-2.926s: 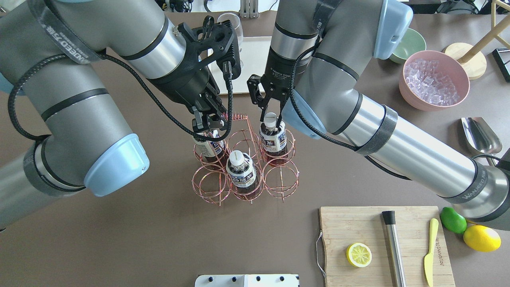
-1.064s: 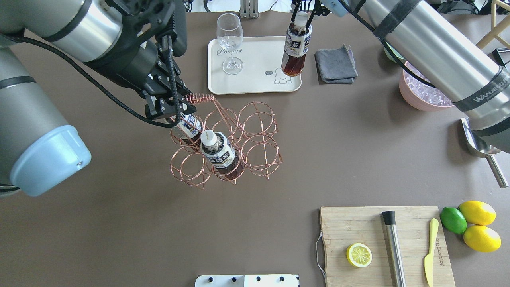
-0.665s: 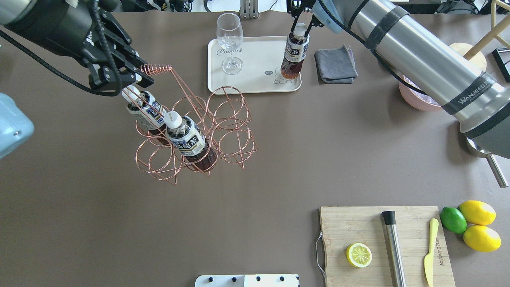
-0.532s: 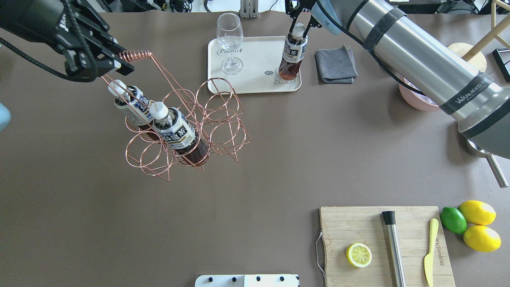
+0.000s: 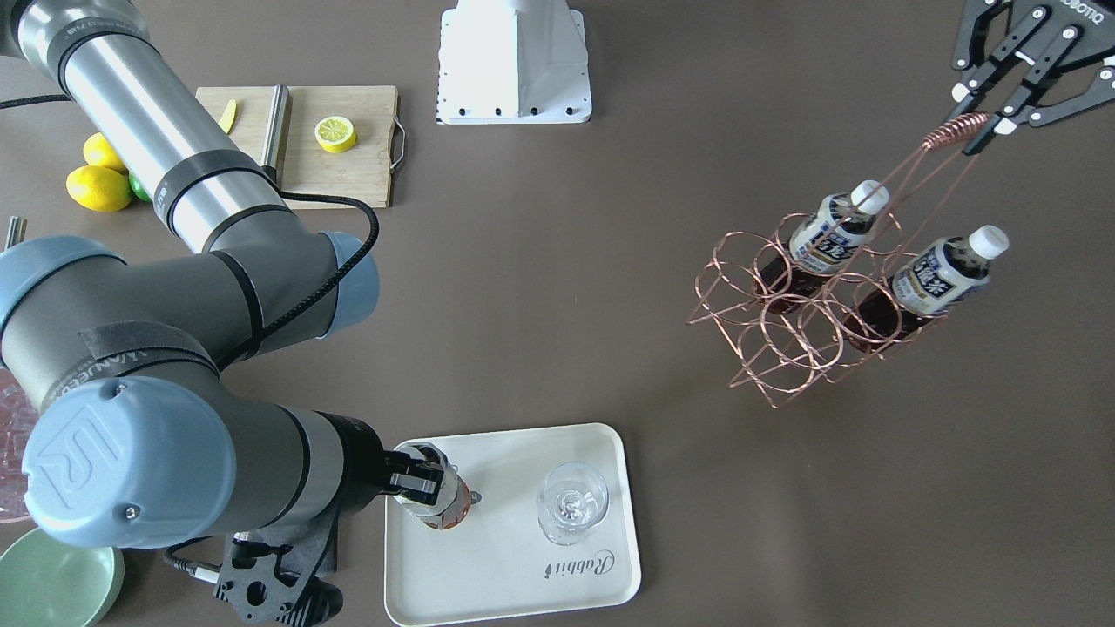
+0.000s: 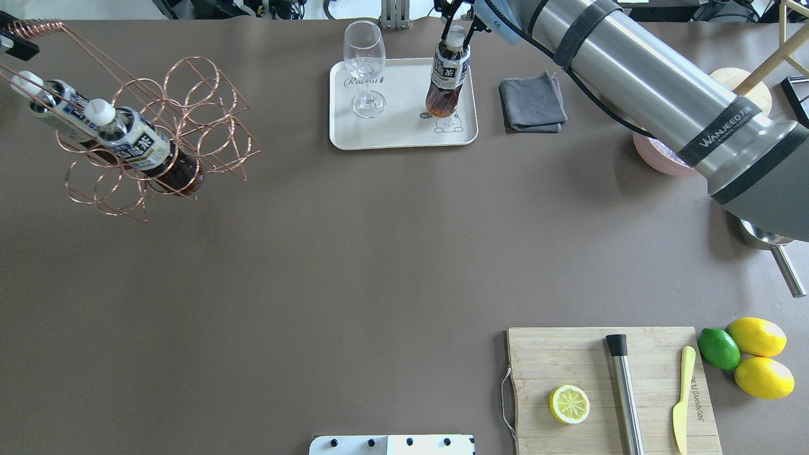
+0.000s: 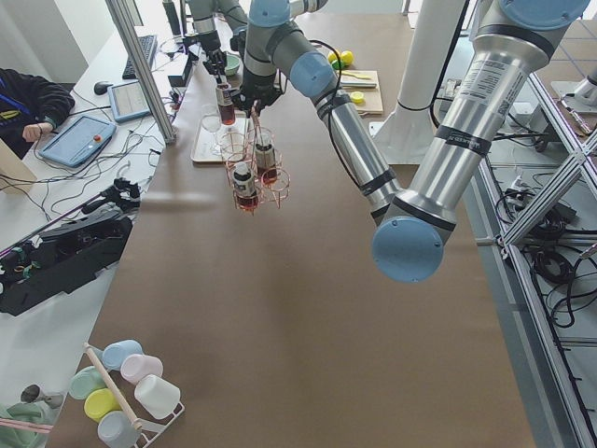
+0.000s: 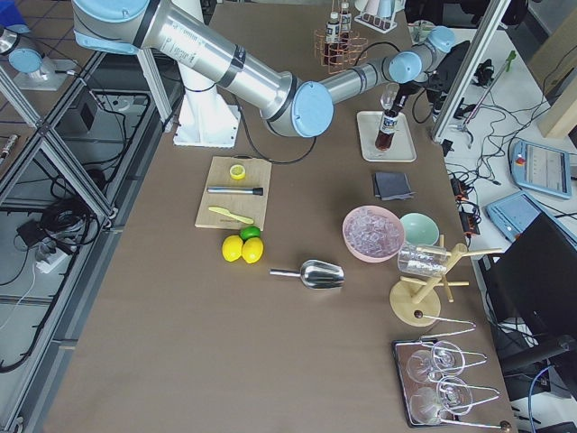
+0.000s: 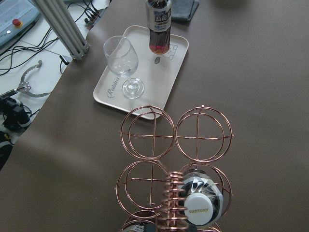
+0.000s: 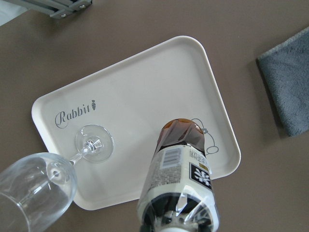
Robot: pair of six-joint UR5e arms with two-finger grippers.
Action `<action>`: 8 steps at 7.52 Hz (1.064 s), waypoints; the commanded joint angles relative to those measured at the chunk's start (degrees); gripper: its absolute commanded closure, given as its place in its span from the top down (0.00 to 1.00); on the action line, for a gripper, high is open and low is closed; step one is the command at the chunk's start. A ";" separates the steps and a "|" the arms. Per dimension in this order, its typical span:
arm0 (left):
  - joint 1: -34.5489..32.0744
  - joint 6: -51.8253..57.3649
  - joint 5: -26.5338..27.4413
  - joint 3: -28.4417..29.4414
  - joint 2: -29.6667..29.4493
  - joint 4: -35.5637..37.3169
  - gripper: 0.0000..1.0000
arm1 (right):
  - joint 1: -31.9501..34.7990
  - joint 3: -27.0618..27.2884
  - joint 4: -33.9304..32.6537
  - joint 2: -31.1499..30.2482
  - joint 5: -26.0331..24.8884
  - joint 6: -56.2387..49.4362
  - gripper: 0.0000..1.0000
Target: Take tea from basket to plate
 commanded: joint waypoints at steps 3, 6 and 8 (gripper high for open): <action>-9.77 20.48 6.11 15.36 2.46 -5.94 0.00 | -1.07 -4.20 1.99 2.75 -2.85 -0.02 0.00; -10.49 28.60 6.41 26.09 -1.66 -13.24 0.00 | -1.42 -4.20 1.91 2.75 -3.11 0.07 0.13; -10.49 33.69 6.32 33.64 -3.69 -20.71 0.00 | -1.42 -4.20 1.64 2.83 -3.12 0.16 1.00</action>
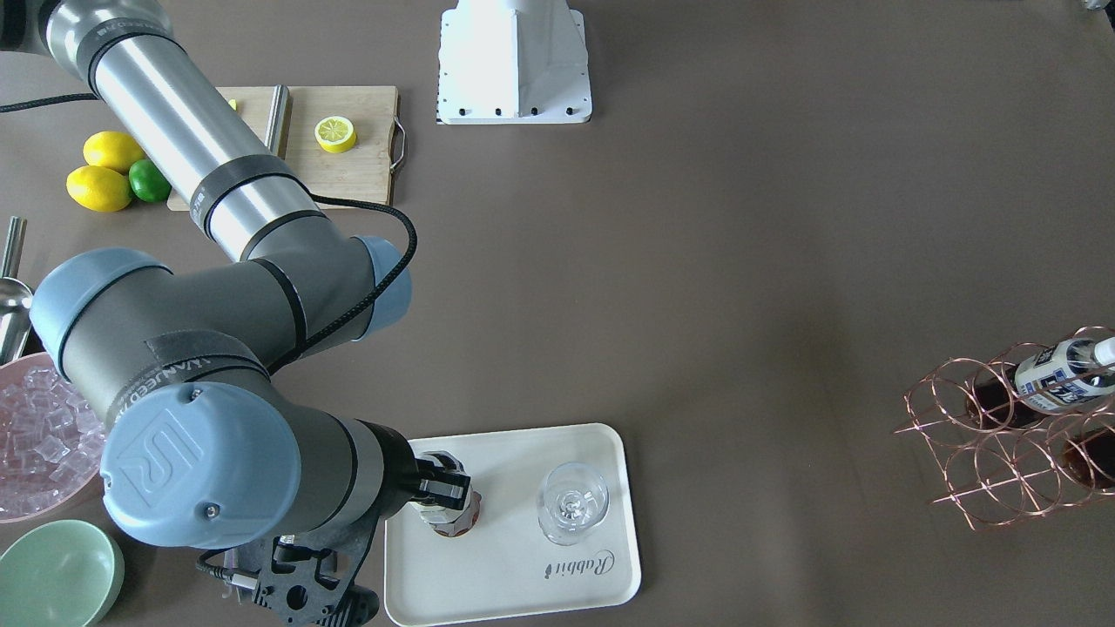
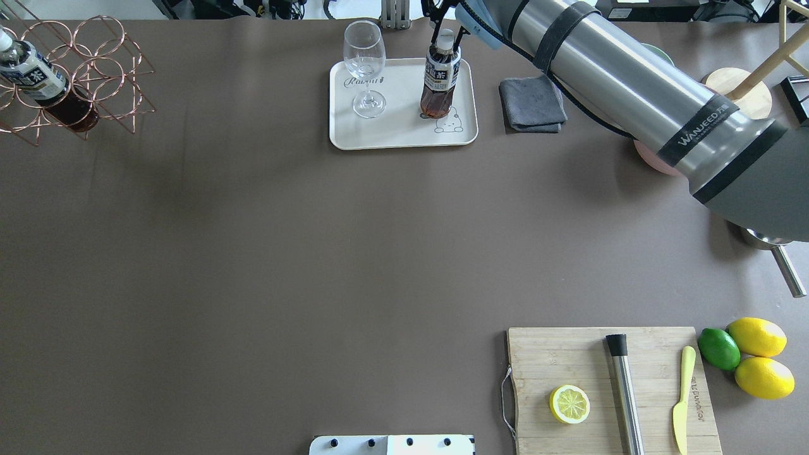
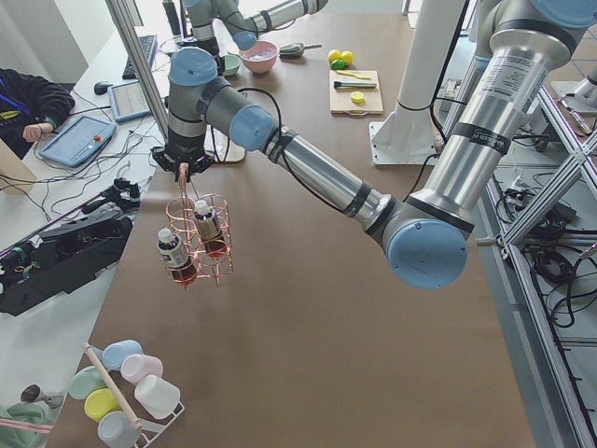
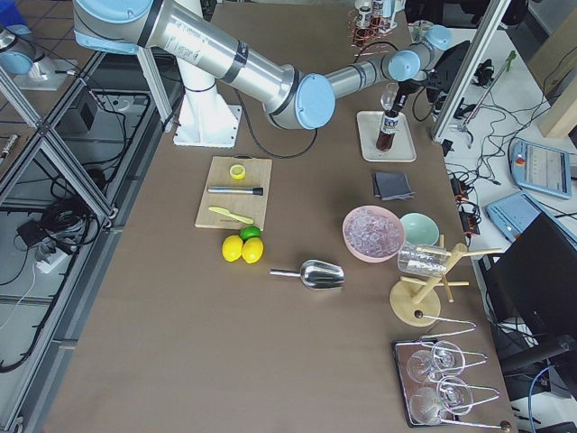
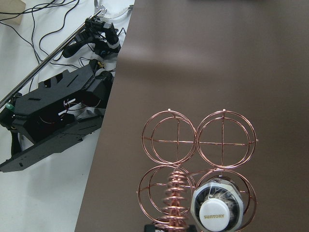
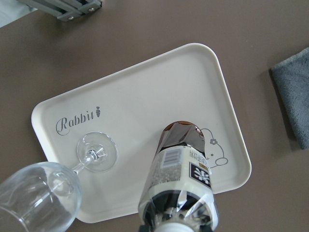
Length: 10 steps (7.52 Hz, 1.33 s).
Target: Take tea from basket to plate
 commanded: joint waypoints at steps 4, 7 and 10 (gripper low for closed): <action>1.02 6.60 3.47 12.69 -8.00 -8.91 0.00 | 1.25 9.43 -6.53 -1.13 1.86 0.90 1.00; 1.73 6.60 4.44 16.03 -8.88 -10.74 0.00 | 4.57 33.51 -13.24 -18.66 3.26 -2.07 1.00; 3.04 6.34 6.37 18.41 -10.82 -10.75 0.00 | 7.39 46.45 -13.51 -35.28 2.30 -15.75 1.00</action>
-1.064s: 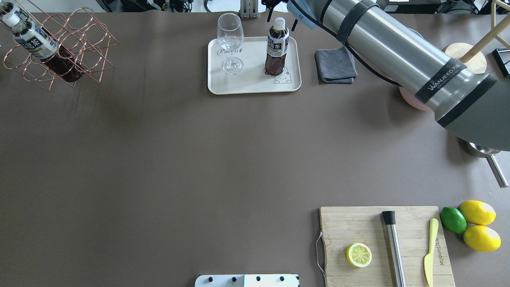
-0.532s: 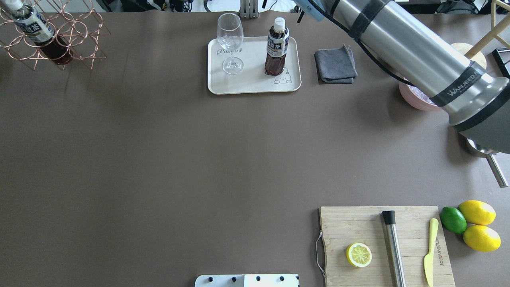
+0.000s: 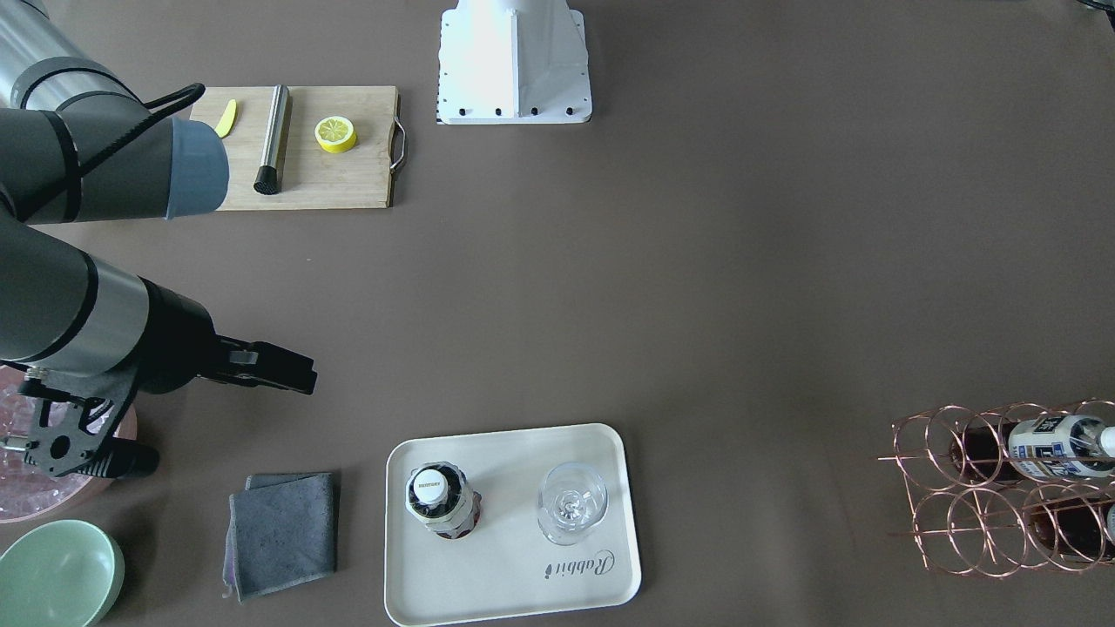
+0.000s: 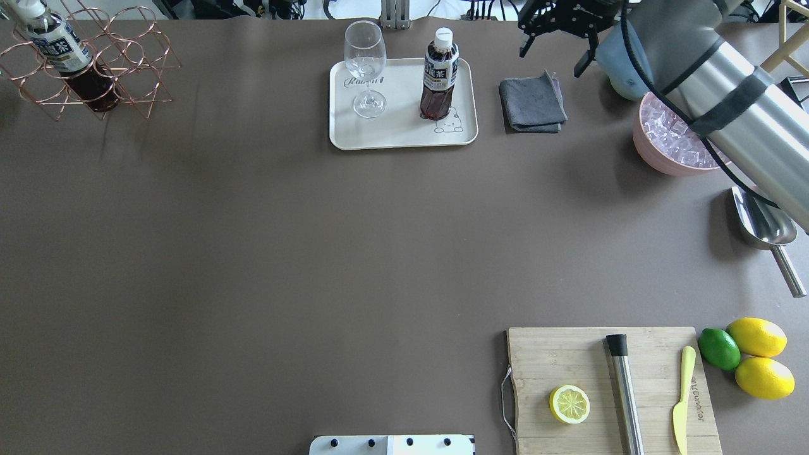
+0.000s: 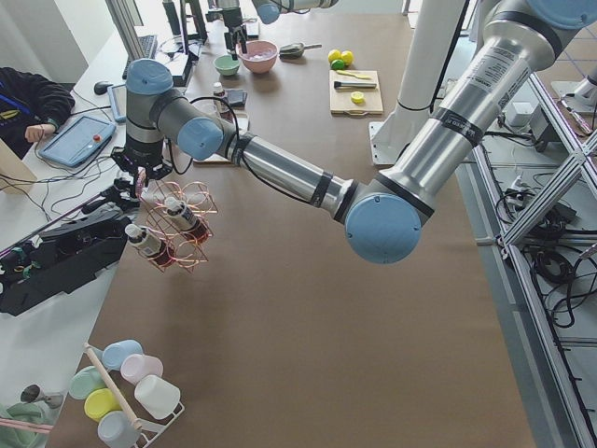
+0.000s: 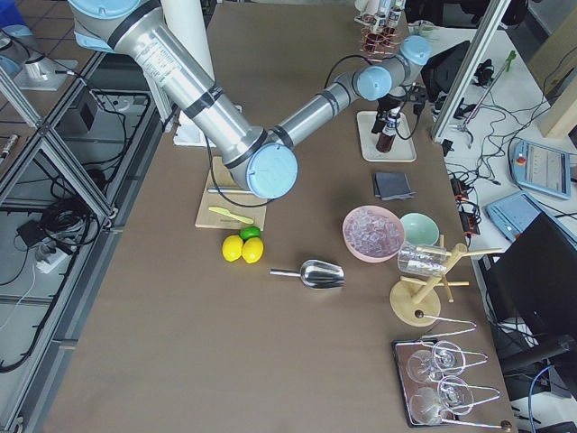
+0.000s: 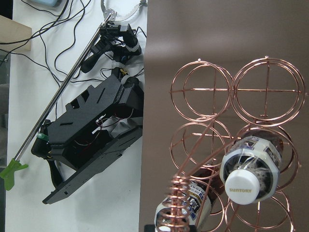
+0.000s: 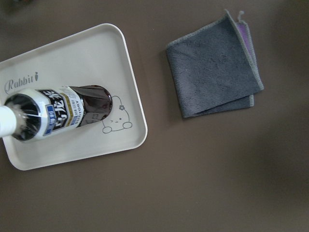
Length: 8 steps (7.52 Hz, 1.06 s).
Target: Take tea from basket to plate
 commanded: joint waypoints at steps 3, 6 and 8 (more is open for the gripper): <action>0.89 -0.27 1.07 6.15 -0.81 -4.49 0.00 | 4.70 23.81 -0.42 -31.87 -8.55 -25.16 1.00; 0.89 -0.53 1.16 6.26 -0.90 -4.43 0.00 | 13.55 25.44 0.19 -48.32 -13.31 -47.32 1.00; 0.97 -0.54 1.07 5.99 -0.03 -4.78 0.00 | 20.32 25.71 0.46 -56.61 -13.23 -57.35 1.00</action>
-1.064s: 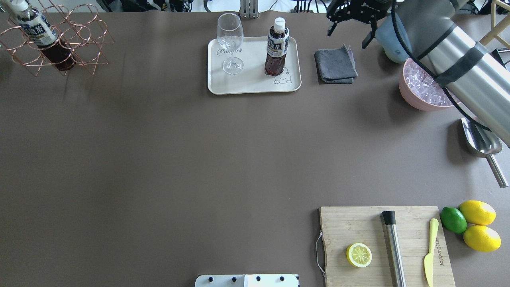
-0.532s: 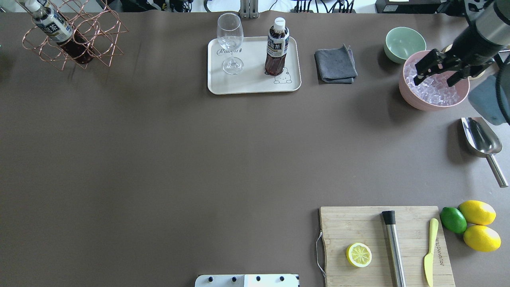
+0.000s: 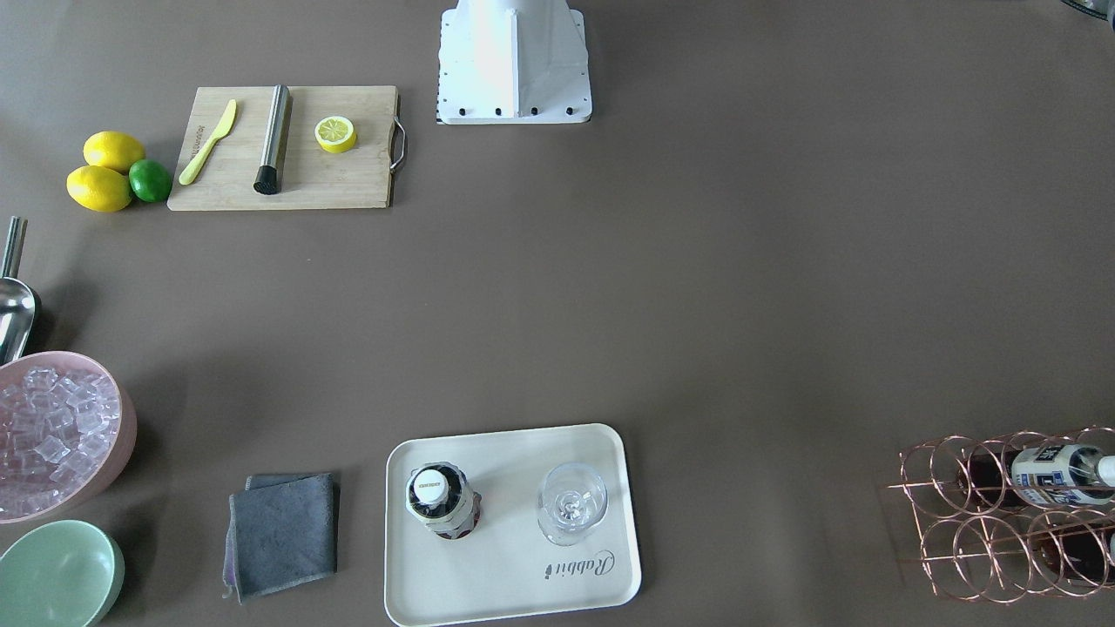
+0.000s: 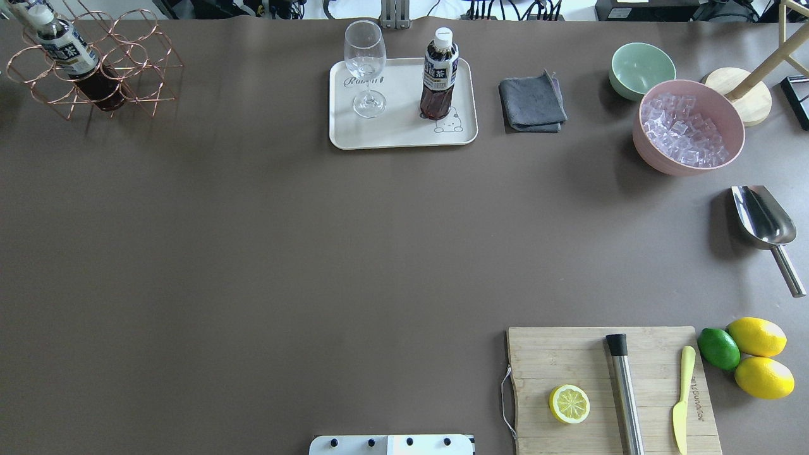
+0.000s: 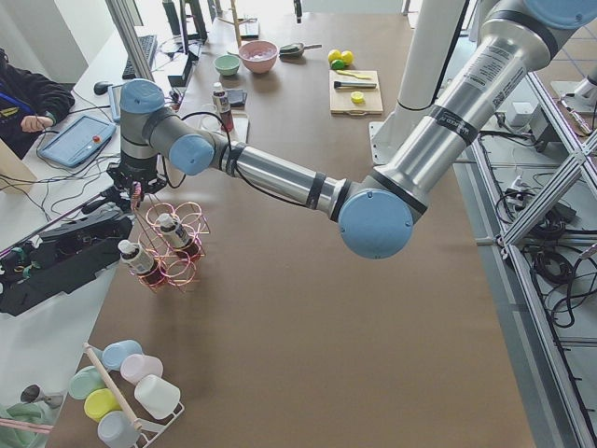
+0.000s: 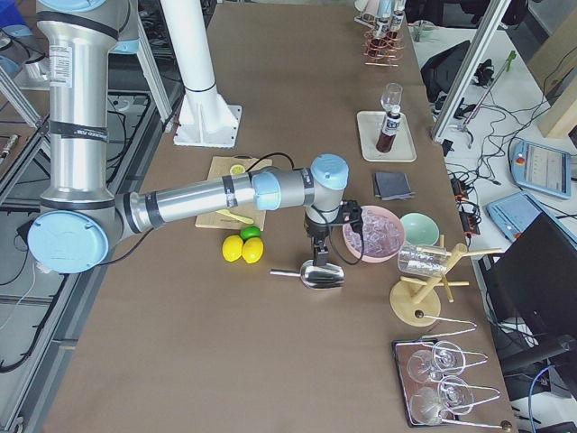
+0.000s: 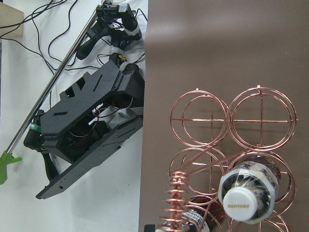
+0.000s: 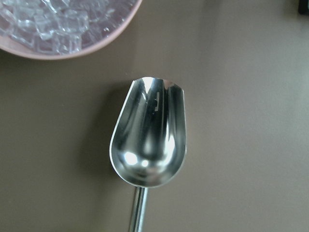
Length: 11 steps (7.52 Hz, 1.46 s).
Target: Take tea from basket to plate
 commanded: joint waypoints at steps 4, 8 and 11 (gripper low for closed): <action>0.30 -0.12 -0.04 -0.30 1.11 -0.16 0.00 | 11.87 0.81 1.31 -14.52 -0.10 -9.45 1.00; 0.83 -0.82 0.05 -0.21 1.99 -0.34 0.98 | 11.89 0.37 1.49 -14.19 0.25 -9.45 1.00; 1.18 -0.82 0.05 -0.03 1.81 -0.25 0.98 | 11.89 0.37 1.49 -14.19 0.34 -9.45 1.00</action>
